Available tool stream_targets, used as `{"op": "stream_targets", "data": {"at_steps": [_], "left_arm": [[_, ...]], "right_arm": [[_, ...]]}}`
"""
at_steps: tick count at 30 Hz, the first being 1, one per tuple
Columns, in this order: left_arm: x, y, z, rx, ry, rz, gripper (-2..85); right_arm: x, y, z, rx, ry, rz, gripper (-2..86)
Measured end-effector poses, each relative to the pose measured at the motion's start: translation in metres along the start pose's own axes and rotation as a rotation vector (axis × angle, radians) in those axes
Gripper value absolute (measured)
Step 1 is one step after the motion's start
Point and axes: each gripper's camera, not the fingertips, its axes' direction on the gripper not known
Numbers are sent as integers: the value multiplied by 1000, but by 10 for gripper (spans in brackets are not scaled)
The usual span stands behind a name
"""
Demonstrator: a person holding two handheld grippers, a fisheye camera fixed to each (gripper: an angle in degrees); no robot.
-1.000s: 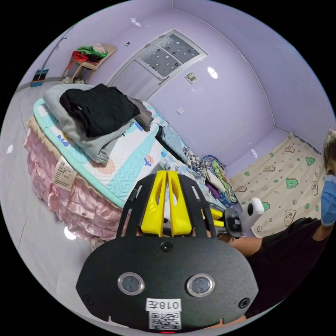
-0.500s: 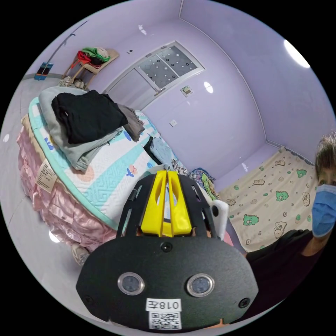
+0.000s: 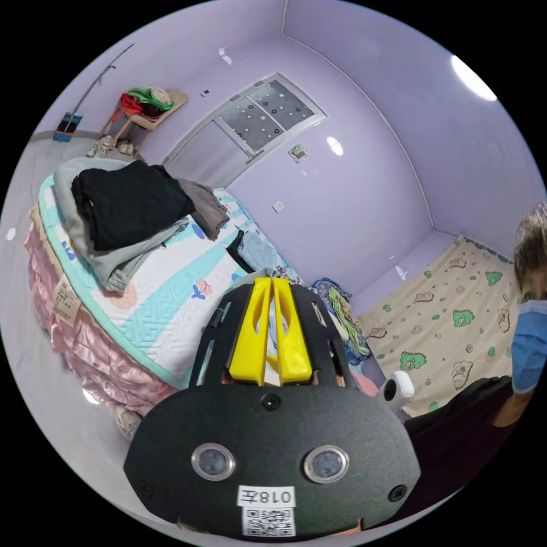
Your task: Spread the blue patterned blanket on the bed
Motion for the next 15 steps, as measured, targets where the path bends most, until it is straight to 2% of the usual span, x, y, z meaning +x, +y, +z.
{"op": "stream_targets", "data": {"at_steps": [4, 6, 10, 15], "left_arm": [[44, -20, 15, -76, -65, 152, -10], [58, -27, 23, -96, -72, 192, -10], [75, -43, 43, -92, -22, 176, -10], [99, -57, 62, -90, -28, 171, -10]], "right_arm": [[11, 3, -19, 35, -11, 120, 109], [9, 2, -27, 38, 7, 93, 110], [-15, -8, -35, 21, 83, -3, 120], [-32, -21, -43, 15, 157, -16, 132]]}}
